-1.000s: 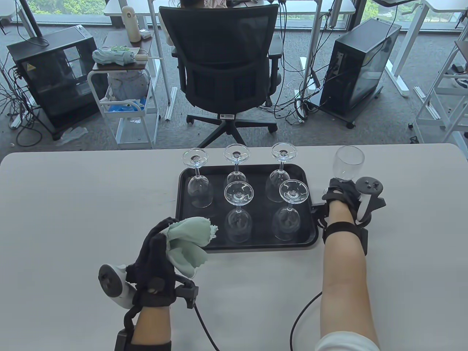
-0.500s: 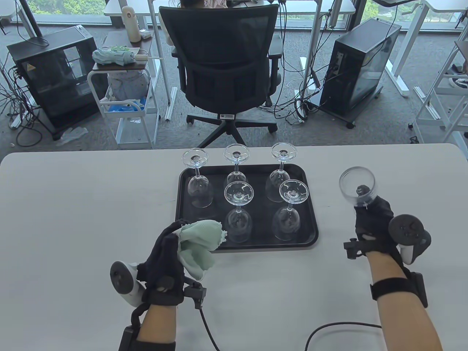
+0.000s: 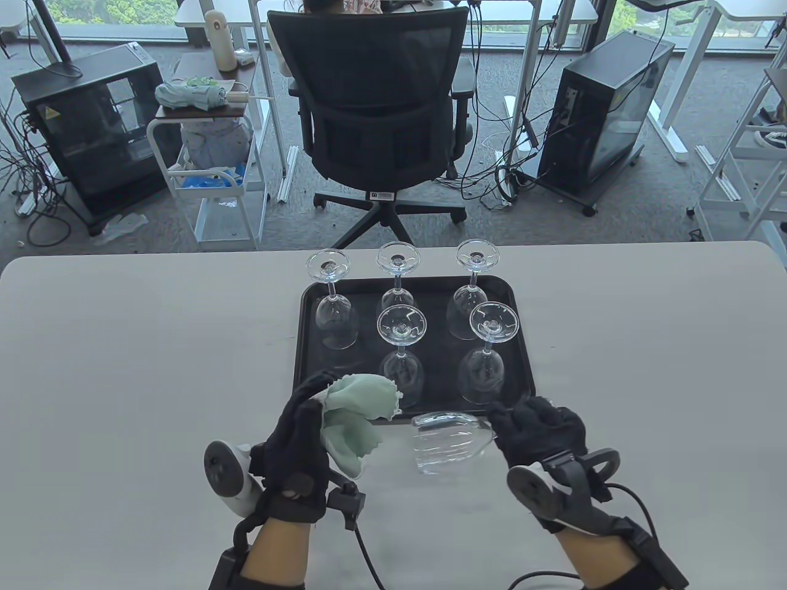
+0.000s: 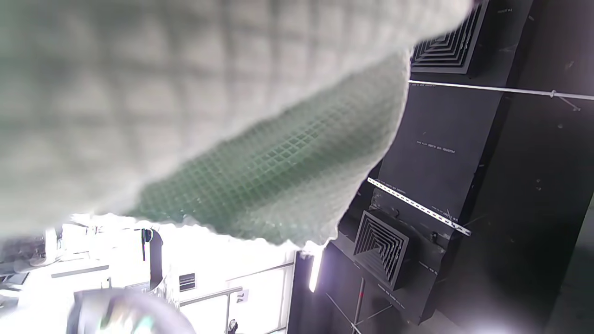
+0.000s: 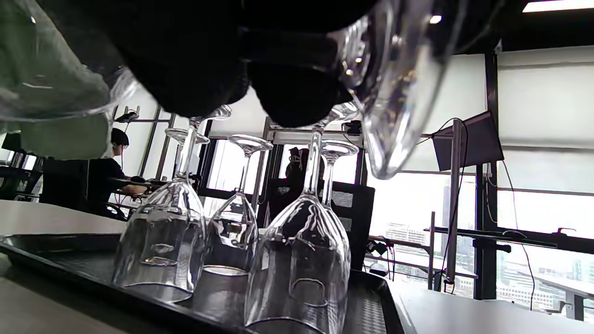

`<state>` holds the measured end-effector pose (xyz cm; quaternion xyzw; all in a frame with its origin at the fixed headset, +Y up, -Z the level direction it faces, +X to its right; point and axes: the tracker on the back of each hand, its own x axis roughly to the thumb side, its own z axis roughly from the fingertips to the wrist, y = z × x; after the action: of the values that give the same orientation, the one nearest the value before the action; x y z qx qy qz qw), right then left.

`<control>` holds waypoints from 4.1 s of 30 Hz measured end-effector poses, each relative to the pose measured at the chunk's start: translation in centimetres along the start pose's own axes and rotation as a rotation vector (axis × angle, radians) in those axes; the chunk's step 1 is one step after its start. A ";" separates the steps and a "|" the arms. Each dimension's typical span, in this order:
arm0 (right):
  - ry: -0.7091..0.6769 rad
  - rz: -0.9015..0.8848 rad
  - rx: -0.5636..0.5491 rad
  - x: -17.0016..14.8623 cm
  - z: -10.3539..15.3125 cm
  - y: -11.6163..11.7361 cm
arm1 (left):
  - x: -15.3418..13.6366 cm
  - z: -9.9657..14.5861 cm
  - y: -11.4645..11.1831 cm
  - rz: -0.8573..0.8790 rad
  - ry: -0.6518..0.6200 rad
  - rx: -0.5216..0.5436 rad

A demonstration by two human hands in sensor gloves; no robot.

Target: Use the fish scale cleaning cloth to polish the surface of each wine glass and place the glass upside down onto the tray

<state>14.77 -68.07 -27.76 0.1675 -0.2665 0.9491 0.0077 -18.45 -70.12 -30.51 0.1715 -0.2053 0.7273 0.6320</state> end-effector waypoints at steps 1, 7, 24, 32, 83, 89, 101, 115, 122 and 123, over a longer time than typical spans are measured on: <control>0.014 -0.021 -0.013 1.0 -0.3 -0.2 | 0.0 0.0 -0.3 -0.007 -0.002 -0.015; 0.082 -0.052 -0.059 4.3 -2.2 -1.4 | -0.6 0.3 -2.7 -0.025 -0.003 -0.158; -0.055 -0.834 -0.250 -3.1 0.1 0.3 | -0.4 0.2 -2.9 -0.007 0.028 -0.176; 0.226 -1.215 -0.074 -3.5 -0.1 1.9 | -0.3 0.6 -3.7 -0.143 -0.123 -0.194; -0.035 -0.939 -0.242 -3.4 0.2 1.6 | -1.0 0.7 -3.5 -0.064 0.038 -0.215; 0.035 -1.042 -0.095 -3.9 -0.2 2.1 | -0.2 0.5 -3.6 -0.152 -0.102 -0.212; 0.065 -1.099 -0.051 -3.4 -0.4 2.3 | -0.2 0.4 -3.0 -0.150 -0.078 -0.176; 0.031 -1.078 -0.142 -3.6 0.0 1.9 | 0.0 0.6 -3.6 -0.158 -0.104 -0.193; -0.141 -0.818 -0.313 -2.9 0.2 1.0 | -1.2 0.4 -2.9 0.023 0.121 -0.229; -0.120 -0.857 -0.306 -2.9 0.2 1.1 | -1.1 0.4 -2.9 -0.004 0.097 -0.226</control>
<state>17.46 -68.89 -29.12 0.3143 -0.3103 0.7987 0.4088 -15.40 -70.88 -30.51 0.0641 -0.2549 0.7057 0.6579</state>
